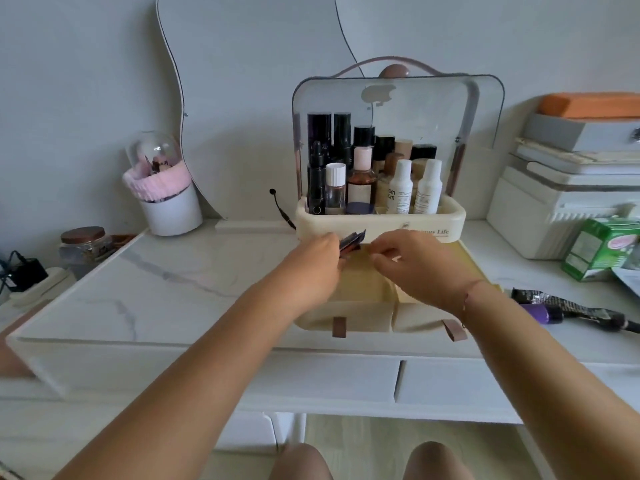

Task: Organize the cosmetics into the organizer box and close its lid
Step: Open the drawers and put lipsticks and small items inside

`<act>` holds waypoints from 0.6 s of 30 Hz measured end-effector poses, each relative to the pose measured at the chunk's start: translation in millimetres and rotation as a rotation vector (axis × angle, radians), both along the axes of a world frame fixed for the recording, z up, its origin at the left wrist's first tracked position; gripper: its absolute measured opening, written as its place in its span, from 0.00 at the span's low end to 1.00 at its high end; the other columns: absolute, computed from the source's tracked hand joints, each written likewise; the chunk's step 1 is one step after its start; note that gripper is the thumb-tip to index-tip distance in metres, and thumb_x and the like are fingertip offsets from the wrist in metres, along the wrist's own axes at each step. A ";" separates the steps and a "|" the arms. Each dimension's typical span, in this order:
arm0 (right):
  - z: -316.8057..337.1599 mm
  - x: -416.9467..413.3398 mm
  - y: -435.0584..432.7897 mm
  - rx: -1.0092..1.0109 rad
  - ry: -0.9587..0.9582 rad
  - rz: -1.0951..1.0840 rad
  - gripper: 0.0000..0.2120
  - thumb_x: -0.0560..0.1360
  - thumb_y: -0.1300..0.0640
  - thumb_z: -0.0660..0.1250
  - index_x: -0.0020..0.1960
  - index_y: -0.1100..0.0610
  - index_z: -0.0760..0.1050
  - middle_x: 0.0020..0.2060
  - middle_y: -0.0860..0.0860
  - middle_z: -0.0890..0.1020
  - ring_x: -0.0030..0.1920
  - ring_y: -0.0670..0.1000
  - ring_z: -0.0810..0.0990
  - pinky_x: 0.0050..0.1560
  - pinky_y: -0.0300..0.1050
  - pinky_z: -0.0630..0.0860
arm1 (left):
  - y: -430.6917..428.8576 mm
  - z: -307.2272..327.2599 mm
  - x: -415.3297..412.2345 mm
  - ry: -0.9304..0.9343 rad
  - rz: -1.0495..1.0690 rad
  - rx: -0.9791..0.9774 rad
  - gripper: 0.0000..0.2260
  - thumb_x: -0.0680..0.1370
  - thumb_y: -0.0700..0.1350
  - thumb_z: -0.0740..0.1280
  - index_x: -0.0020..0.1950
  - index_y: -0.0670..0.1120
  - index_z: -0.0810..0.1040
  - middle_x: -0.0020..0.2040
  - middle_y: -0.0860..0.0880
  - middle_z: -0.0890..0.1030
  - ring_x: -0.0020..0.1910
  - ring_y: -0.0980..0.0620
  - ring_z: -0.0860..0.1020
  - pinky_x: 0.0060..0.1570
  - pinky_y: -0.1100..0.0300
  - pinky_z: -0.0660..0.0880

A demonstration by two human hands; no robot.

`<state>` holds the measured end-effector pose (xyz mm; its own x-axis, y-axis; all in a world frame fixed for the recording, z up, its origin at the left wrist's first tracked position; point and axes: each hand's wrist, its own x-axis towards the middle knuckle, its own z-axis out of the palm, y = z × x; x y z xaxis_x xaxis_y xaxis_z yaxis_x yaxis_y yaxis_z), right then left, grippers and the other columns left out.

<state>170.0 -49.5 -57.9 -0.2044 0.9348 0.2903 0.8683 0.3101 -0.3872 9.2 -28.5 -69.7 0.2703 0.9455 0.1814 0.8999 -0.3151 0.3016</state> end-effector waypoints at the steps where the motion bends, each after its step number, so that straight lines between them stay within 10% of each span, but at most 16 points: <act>1: -2.1 3.7 2.2 -0.010 0.006 -0.002 0.12 0.78 0.55 0.59 0.57 0.52 0.79 0.51 0.47 0.82 0.45 0.45 0.77 0.36 0.26 0.69 | 4.9 -2.9 3.6 0.052 0.008 -0.025 0.05 0.81 0.41 0.58 0.52 0.40 0.71 0.37 0.49 0.69 0.33 0.54 0.69 0.29 0.61 0.61; 9: -21.3 30.3 -10.8 0.097 0.237 -0.013 0.09 0.77 0.54 0.63 0.55 0.50 0.80 0.51 0.43 0.82 0.50 0.41 0.79 0.56 0.40 0.75 | 9.0 -6.6 7.5 0.122 0.037 -0.155 0.14 0.79 0.52 0.62 0.51 0.41 0.73 0.43 0.47 0.76 0.39 0.51 0.74 0.32 0.60 0.67; 12: -24.8 43.2 -23.5 0.195 0.282 -0.030 0.09 0.76 0.55 0.65 0.54 0.51 0.79 0.52 0.43 0.81 0.48 0.40 0.77 0.53 0.35 0.73 | -2.2 -4.3 -2.8 -0.050 -0.053 -0.098 0.22 0.77 0.60 0.60 0.65 0.48 0.71 0.59 0.50 0.78 0.55 0.51 0.76 0.54 0.54 0.75; 18: -48.6 71.5 -45.5 0.328 0.239 -0.037 0.22 0.67 0.40 0.66 0.56 0.51 0.79 0.58 0.42 0.76 0.58 0.44 0.71 0.57 0.47 0.71 | -25.9 -22.8 -36.1 -0.087 -0.206 0.069 0.47 0.61 0.76 0.59 0.76 0.58 0.50 0.74 0.64 0.50 0.72 0.65 0.43 0.74 0.54 0.44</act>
